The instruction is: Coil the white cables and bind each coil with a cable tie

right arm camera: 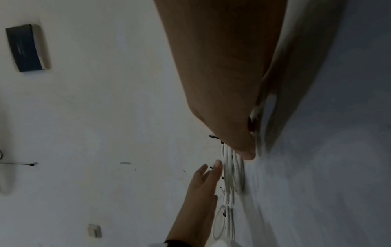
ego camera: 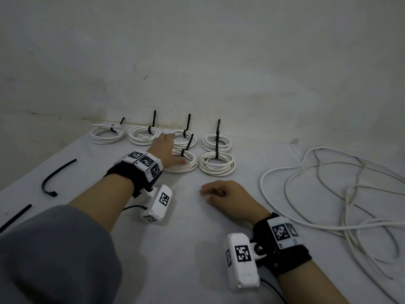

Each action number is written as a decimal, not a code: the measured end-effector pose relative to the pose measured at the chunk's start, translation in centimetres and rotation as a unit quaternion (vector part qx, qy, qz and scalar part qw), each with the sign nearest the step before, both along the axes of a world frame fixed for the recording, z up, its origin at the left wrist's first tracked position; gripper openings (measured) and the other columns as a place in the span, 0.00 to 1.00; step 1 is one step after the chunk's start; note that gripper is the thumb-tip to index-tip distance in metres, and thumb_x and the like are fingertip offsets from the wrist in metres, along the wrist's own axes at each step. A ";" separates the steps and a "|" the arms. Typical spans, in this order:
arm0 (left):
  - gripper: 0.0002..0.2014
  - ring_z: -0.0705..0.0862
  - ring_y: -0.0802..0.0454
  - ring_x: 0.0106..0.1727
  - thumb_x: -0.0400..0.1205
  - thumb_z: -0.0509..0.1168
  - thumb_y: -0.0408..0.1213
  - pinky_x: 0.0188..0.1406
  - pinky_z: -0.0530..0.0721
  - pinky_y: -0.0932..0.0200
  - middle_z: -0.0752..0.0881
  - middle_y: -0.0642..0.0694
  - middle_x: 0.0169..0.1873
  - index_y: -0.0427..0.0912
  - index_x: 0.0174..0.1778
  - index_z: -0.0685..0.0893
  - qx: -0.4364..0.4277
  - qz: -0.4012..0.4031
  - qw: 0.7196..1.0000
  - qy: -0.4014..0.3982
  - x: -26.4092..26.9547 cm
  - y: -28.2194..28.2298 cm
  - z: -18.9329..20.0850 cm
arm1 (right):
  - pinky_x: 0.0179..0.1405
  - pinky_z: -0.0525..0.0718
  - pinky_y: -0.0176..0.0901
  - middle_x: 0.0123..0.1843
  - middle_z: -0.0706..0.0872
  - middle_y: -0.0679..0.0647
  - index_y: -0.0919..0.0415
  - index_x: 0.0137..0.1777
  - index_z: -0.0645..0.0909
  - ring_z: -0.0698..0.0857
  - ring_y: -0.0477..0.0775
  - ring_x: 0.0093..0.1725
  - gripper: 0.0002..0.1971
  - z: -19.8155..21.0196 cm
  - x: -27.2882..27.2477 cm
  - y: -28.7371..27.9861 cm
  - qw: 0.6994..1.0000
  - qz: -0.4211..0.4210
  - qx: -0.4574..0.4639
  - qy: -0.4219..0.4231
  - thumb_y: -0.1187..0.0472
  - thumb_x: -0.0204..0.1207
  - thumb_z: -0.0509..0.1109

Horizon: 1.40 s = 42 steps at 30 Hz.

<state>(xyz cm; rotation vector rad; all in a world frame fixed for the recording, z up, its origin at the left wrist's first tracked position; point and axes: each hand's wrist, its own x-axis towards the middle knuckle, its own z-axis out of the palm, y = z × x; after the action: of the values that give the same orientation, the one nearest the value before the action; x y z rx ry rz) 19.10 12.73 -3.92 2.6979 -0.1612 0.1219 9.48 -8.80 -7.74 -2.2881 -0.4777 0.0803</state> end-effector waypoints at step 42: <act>0.14 0.76 0.52 0.50 0.85 0.60 0.45 0.51 0.74 0.60 0.80 0.45 0.57 0.42 0.63 0.78 0.114 -0.402 0.903 0.098 -13.6 -28.7 1.3 | 0.53 0.77 0.49 0.54 0.83 0.56 0.58 0.51 0.78 0.78 0.56 0.53 0.04 5.8 -8.8 -26.4 0.913 -0.159 -0.373 -0.045 0.65 0.80 0.65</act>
<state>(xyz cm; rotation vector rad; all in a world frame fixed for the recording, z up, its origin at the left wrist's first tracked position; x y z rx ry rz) 5.53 -15.98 -2.65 2.6044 -1.2576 -0.4398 0.71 -35.15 -1.91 -3.1053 -0.1076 -0.0114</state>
